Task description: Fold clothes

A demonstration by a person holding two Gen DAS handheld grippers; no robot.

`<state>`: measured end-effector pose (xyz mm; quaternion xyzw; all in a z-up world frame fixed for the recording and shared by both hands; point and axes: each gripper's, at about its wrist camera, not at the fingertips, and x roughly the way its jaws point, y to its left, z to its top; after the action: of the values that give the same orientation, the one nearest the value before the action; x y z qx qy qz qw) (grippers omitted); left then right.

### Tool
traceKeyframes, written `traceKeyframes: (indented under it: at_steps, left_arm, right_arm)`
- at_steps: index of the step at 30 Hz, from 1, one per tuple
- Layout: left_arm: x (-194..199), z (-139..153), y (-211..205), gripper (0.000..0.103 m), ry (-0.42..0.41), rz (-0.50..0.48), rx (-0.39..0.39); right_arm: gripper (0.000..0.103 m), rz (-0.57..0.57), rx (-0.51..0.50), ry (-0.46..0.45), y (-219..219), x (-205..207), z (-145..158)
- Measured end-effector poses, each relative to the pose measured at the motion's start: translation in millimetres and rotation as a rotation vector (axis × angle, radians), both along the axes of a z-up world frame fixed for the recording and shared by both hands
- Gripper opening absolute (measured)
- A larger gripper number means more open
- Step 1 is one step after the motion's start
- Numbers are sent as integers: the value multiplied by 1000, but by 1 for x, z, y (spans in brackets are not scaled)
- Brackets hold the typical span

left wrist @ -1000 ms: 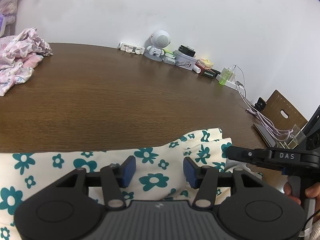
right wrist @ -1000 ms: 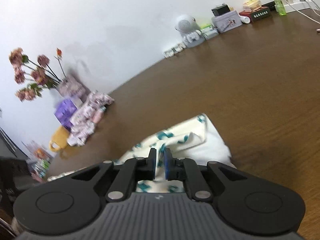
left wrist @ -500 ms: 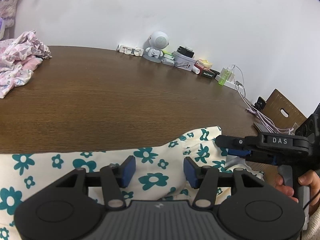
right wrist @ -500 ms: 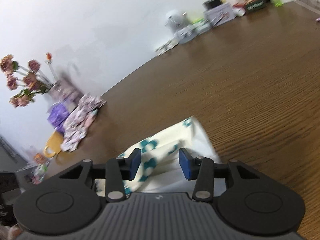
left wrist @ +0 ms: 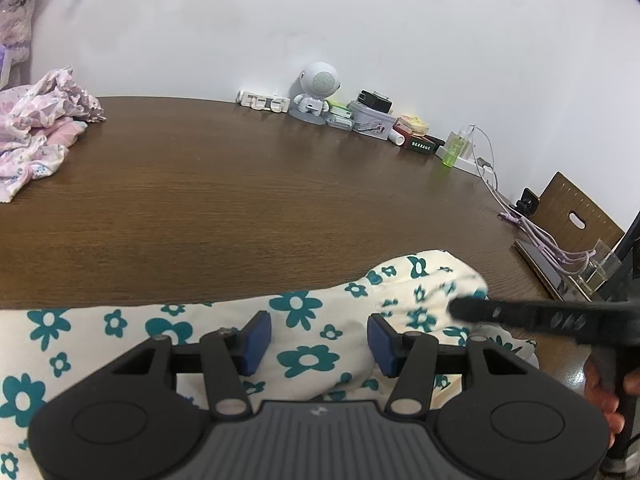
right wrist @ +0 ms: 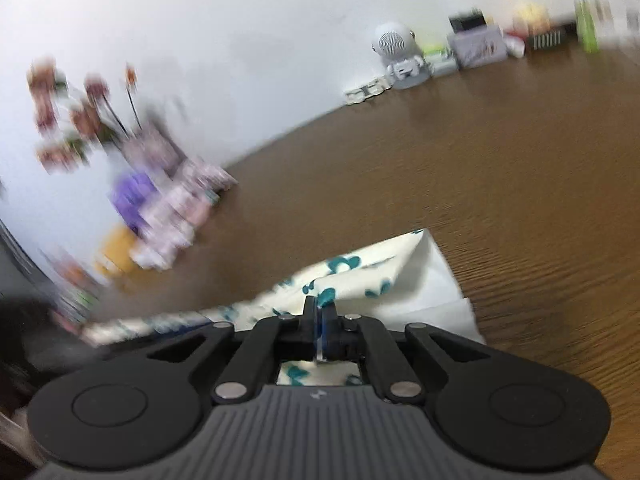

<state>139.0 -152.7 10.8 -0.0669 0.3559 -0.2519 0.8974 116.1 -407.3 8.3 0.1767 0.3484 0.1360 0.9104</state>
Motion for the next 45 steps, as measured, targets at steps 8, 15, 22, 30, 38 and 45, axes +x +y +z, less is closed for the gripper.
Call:
traceKeyframes:
  at_steps: [8, 15, 22, 30, 38, 45]
  left_arm:
    - [-1, -1, -1, 52, -11, 0, 5]
    - [-2, -2, 2, 54, -10, -4, -11]
    - [-3, -1, 3, 56, -13, -11, -13]
    - [-3, -1, 3, 56, -16, -17, -11]
    - [-4, -2, 1, 56, -30, -27, -8]
    - [-10, 6, 6, 60, -63, -12, -22]
  right_arm:
    - [2, -58, -127, 14, 12, -10, 5]
    - [29, -120, 49, 35, -20, -20, 6]
    - [38, -148, 75, 55, -18, 3, -5]
    - [1, -144, 43, 33, -13, -6, -1]
    - [1, -165, 17, 89, -12, -9, -11]
    - [8, -249, -58, 11, -18, -22, 9]
